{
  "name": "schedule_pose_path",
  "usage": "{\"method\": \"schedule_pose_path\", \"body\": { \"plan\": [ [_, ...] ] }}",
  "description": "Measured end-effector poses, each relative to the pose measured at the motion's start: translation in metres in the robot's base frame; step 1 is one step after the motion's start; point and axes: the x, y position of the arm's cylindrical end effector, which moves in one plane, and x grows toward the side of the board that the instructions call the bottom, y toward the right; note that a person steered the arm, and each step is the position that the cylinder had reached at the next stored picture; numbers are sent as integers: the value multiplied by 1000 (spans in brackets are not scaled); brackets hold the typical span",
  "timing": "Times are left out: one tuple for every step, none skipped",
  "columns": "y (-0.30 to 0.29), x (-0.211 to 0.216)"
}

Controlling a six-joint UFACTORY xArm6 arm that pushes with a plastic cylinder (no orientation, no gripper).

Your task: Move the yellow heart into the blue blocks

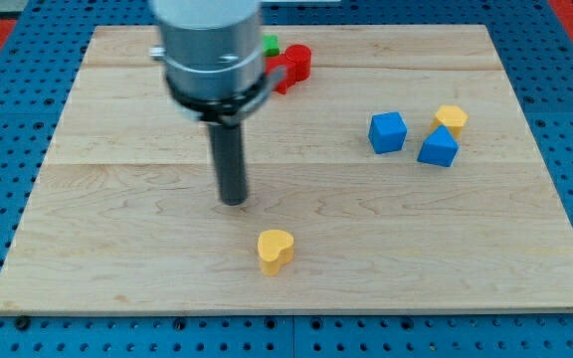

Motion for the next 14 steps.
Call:
{"method": "schedule_pose_path", "body": {
  "plan": [
    [-20, 28],
    [4, 68],
    [15, 77],
    [21, 80],
    [36, 83],
    [40, 83],
    [59, 83],
    [89, 83],
    [114, 83],
    [133, 77],
    [133, 45],
    [134, 9],
    [139, -12],
    [146, -28]
  ]
}}
